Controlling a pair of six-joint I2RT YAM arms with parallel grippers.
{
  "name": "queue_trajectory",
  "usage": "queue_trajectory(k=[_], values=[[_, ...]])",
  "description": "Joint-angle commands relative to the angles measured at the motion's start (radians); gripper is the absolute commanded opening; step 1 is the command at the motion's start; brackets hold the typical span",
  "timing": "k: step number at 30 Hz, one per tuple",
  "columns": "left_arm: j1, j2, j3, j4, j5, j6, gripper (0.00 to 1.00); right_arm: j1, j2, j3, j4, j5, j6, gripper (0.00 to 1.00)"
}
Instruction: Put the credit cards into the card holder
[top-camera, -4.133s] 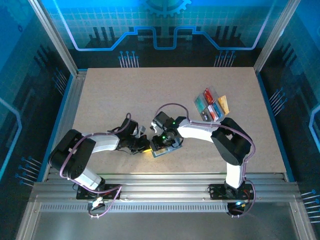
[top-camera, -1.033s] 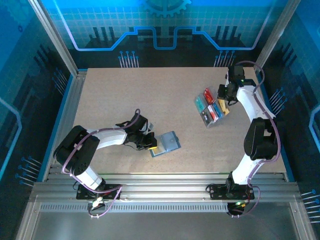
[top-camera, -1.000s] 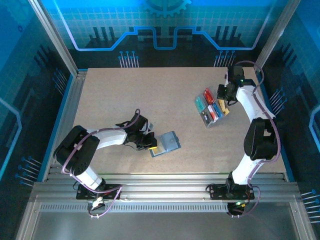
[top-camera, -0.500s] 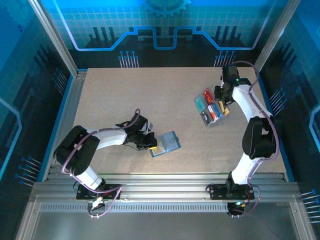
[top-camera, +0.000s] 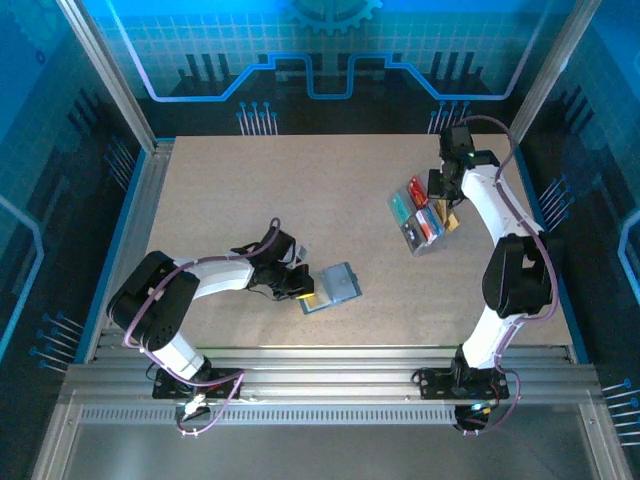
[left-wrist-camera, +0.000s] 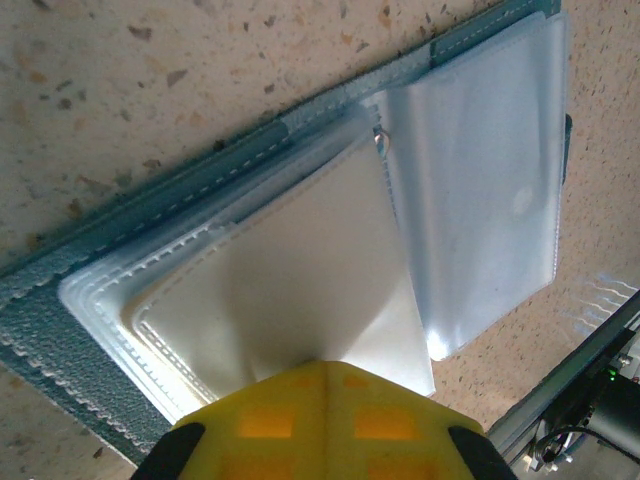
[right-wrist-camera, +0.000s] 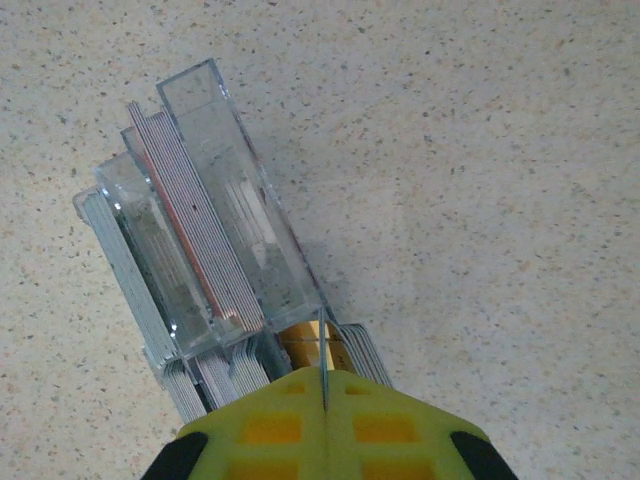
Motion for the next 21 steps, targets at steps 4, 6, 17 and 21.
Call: queue_trajectory(k=[4, 6, 17, 21], values=[[0.006, -0.011, -0.020, -0.033, -0.017, -0.011, 0.03, 0.045, 0.011, 0.070, -0.086, 0.138, -0.033, 0.00], [0.007, -0.011, -0.020, -0.034, -0.018, -0.012, 0.03, 0.056, 0.011, 0.078, -0.092, 0.170, -0.038, 0.00], [0.008, -0.028, -0.014, -0.050, -0.017, -0.006, 0.03, 0.202, -0.037, 0.133, -0.111, 0.329, -0.056, 0.00], [0.012, -0.035, -0.010, -0.060, -0.017, -0.002, 0.03, 0.289, -0.036, 0.158, -0.154, 0.385, -0.043, 0.00]])
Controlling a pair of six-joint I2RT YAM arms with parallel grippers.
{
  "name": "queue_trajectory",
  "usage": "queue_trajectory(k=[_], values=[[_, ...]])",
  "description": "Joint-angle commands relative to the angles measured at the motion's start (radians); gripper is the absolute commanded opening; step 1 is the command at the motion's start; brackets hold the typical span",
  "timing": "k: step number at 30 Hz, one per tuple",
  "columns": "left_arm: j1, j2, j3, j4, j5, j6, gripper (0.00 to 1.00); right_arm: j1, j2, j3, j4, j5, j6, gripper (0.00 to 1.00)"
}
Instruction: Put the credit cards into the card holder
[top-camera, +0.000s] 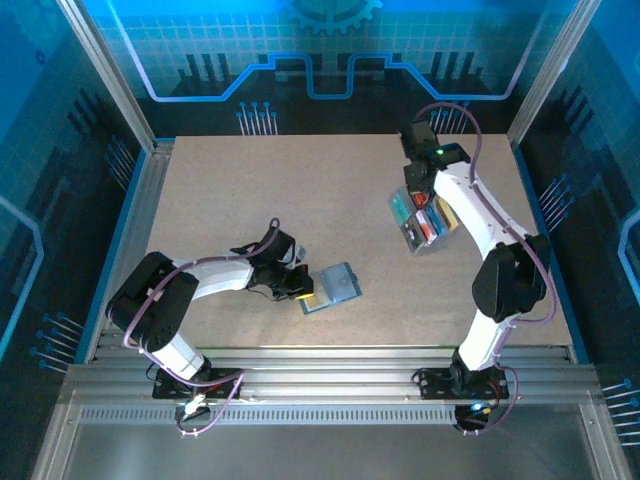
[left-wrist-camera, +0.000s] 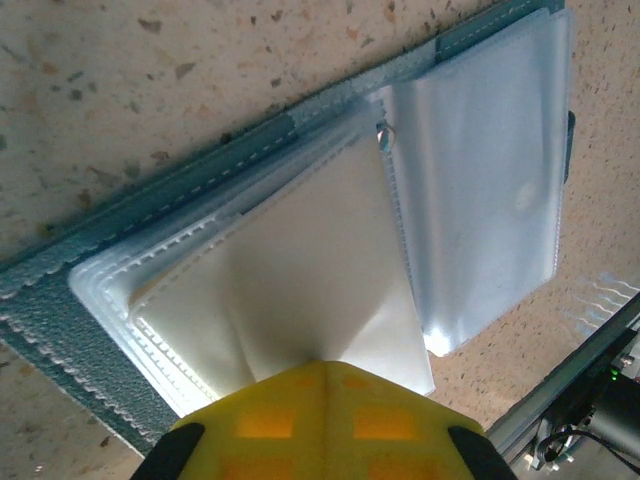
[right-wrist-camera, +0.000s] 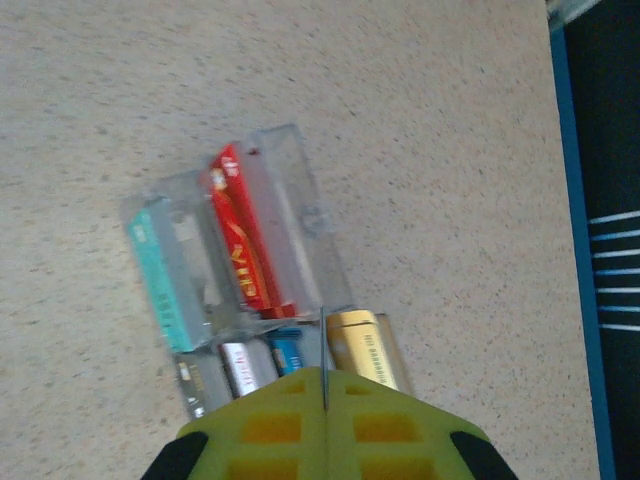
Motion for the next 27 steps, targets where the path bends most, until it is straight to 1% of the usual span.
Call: queue_trajectory(k=[1, 3, 6, 9, 14, 18, 23, 27], values=[[0.011, -0.028, -0.010, -0.049, -0.011, -0.001, 0.03, 0.067, -0.031, 0.039, -0.066, 0.079, 0.008, 0.00], [0.015, -0.033, -0.009, -0.053, -0.011, 0.001, 0.03, 0.107, -0.038, 0.025, -0.070, 0.082, 0.022, 0.00], [0.020, -0.042, -0.009, -0.060, -0.012, 0.003, 0.03, 0.156, -0.063, -0.014, -0.056, 0.036, 0.030, 0.00], [0.020, -0.044, -0.009, -0.061, -0.011, 0.004, 0.03, 0.160, -0.072, -0.052, -0.047, 0.009, 0.023, 0.00], [0.020, -0.032, -0.012, -0.050, -0.004, -0.001, 0.03, 0.106, -0.056, -0.091, -0.042, -0.028, -0.012, 0.00], [0.021, -0.036, -0.017, -0.047, -0.003, -0.004, 0.03, 0.030, -0.036, -0.096, -0.046, -0.035, -0.028, 0.00], [0.022, -0.030, -0.017, -0.050, -0.001, -0.001, 0.03, -0.040, -0.013, -0.051, -0.041, -0.014, -0.069, 0.00], [0.020, -0.030, -0.016, -0.050, 0.001, 0.001, 0.03, -0.092, 0.049, 0.020, -0.068, -0.035, -0.106, 0.00]])
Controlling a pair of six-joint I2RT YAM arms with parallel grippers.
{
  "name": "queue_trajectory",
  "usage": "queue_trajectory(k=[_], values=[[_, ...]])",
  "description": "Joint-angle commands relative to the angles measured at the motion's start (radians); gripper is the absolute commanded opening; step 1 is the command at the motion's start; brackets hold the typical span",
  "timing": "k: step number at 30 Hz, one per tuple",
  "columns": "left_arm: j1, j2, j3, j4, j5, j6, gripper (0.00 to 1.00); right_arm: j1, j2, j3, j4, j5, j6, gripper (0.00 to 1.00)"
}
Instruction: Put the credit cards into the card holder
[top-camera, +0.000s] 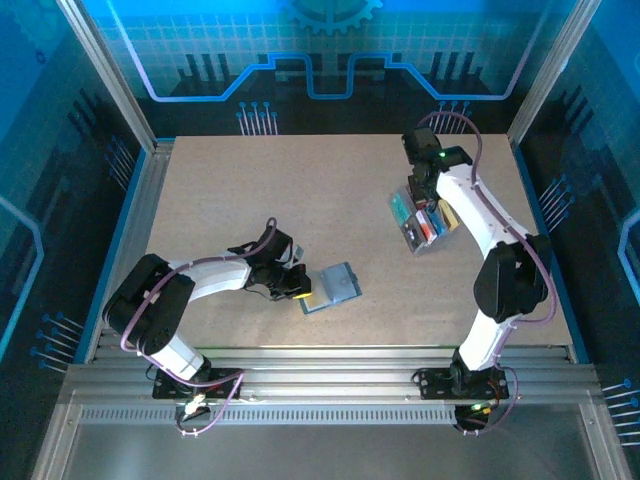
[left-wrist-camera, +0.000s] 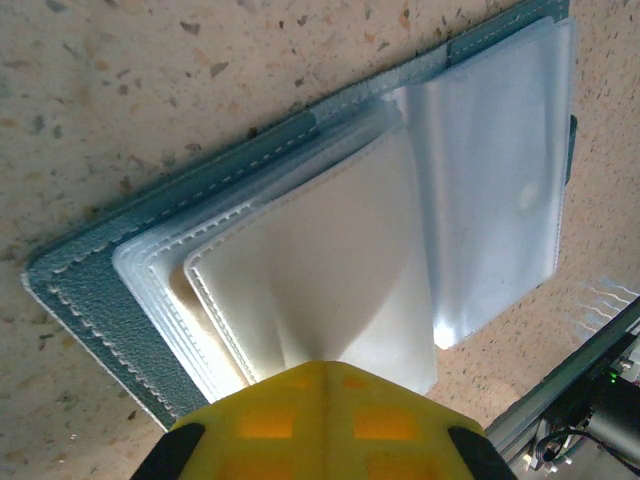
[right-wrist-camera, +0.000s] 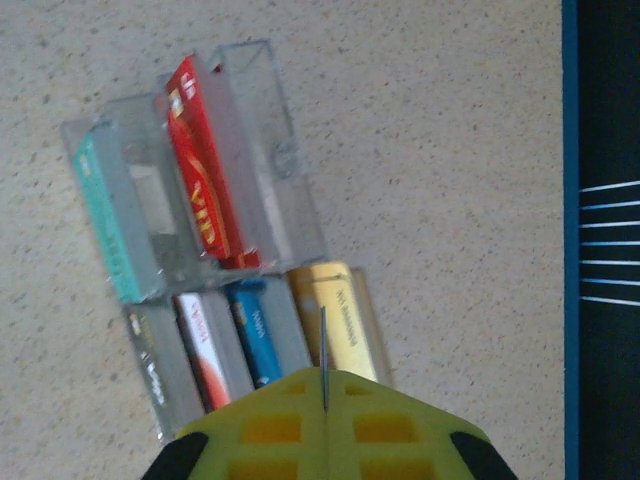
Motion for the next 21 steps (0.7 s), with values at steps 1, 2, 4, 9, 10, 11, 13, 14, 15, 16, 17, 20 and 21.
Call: queue_trajectory(k=[1, 2, 4, 9, 10, 11, 13, 14, 15, 16, 17, 20, 21], values=[[0.009, -0.009, -0.015, -0.022, 0.006, 0.000, 0.03, -0.032, 0.050, 0.062, -0.023, -0.018, -0.055, 0.00], [0.010, -0.009, -0.014, -0.022, 0.005, 0.000, 0.03, -0.040, 0.059, 0.069, -0.019, -0.031, -0.065, 0.00], [0.011, -0.009, -0.014, -0.024, 0.008, 0.002, 0.03, -0.055, 0.079, 0.082, -0.026, -0.054, -0.072, 0.00], [0.013, -0.007, -0.007, -0.032, 0.009, 0.009, 0.03, -0.075, 0.111, 0.097, -0.026, -0.067, -0.108, 0.00], [0.015, -0.005, -0.006, -0.034, 0.009, 0.010, 0.03, -0.077, 0.111, 0.095, -0.023, -0.069, -0.109, 0.00], [0.016, -0.004, -0.006, -0.034, 0.010, 0.010, 0.03, -0.079, 0.112, 0.090, -0.018, -0.069, -0.115, 0.00], [0.017, -0.004, -0.008, -0.034, 0.010, 0.009, 0.03, -0.086, 0.117, 0.089, -0.019, -0.085, -0.121, 0.00], [0.016, -0.004, -0.007, -0.033, 0.011, 0.009, 0.03, -0.090, 0.120, 0.091, -0.022, -0.095, -0.120, 0.00], [0.016, -0.006, -0.007, -0.034, 0.011, 0.010, 0.03, -0.093, 0.121, 0.090, -0.025, -0.101, -0.117, 0.00], [0.016, -0.006, -0.007, -0.034, 0.010, 0.010, 0.03, -0.095, 0.120, 0.090, -0.028, -0.103, -0.116, 0.00], [0.016, -0.007, -0.008, -0.034, 0.011, 0.010, 0.03, -0.096, 0.121, 0.089, -0.032, -0.102, -0.118, 0.00], [0.019, -0.009, -0.010, -0.036, 0.010, 0.011, 0.03, -0.096, 0.123, 0.095, -0.054, -0.107, -0.117, 0.00], [0.019, -0.009, -0.010, -0.036, 0.012, 0.012, 0.03, -0.098, 0.124, 0.096, -0.063, -0.108, -0.117, 0.00]])
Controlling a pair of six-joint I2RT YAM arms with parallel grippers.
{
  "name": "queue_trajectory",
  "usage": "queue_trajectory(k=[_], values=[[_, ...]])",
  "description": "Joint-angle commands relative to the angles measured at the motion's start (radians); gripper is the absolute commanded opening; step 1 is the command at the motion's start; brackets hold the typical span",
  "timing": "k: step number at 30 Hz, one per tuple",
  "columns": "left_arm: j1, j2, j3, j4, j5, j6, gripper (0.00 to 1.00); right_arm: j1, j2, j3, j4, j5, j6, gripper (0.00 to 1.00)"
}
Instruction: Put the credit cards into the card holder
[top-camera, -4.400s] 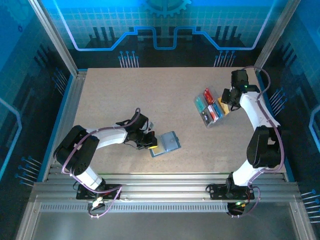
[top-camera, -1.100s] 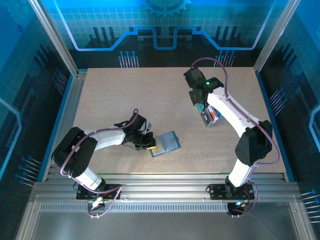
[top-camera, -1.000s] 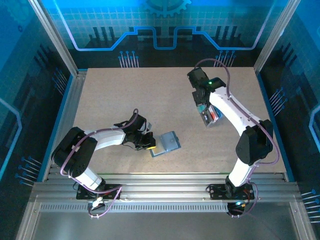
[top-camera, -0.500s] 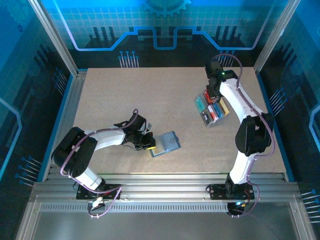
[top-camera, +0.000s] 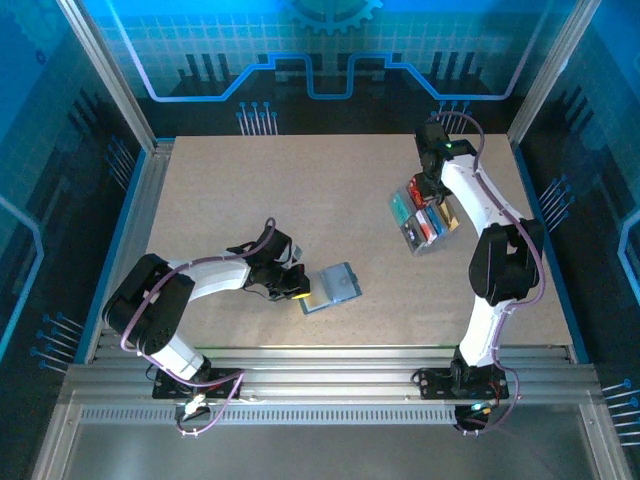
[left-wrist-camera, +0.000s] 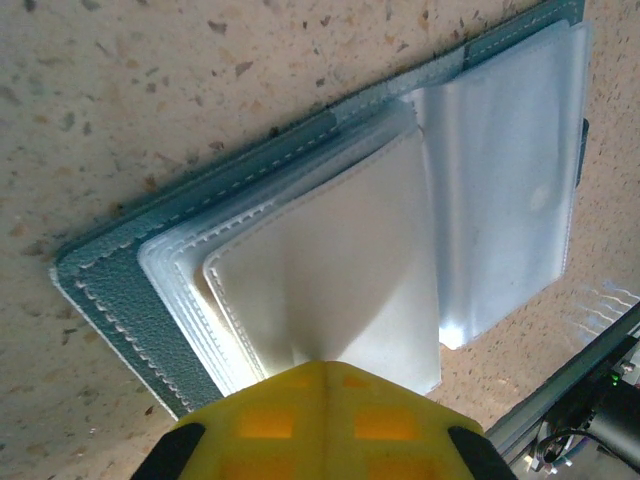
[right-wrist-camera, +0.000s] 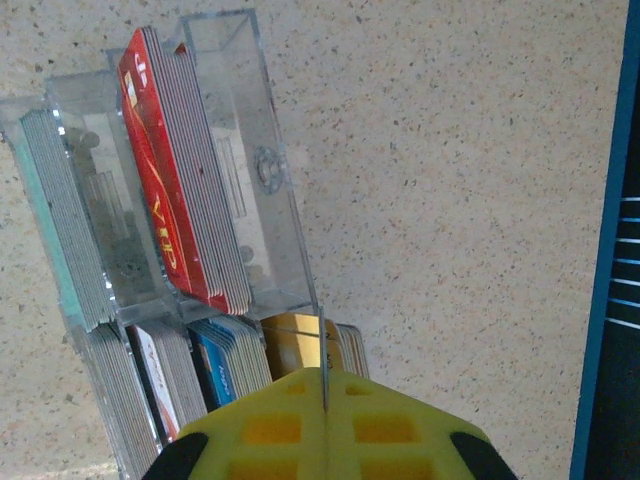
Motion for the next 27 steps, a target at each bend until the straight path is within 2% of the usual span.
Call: queue_trajectory(k=[1, 8, 22, 27], values=[[0.012, -0.008, -0.008, -0.025, 0.011, 0.012, 0.03, -0.014, 0.011, 0.033, -0.055, -0.024, -0.016, 0.00], [0.015, -0.014, -0.005, -0.031, 0.014, 0.016, 0.03, -0.025, 0.026, 0.041, -0.097, -0.037, -0.013, 0.00], [0.027, -0.024, -0.016, -0.030, 0.013, 0.018, 0.03, -0.015, 0.040, 0.026, -0.090, 0.130, 0.045, 0.36], [0.028, -0.019, -0.017, -0.024, 0.016, 0.018, 0.03, -0.015, 0.017, 0.001, -0.089, 0.118, 0.057, 0.46]])
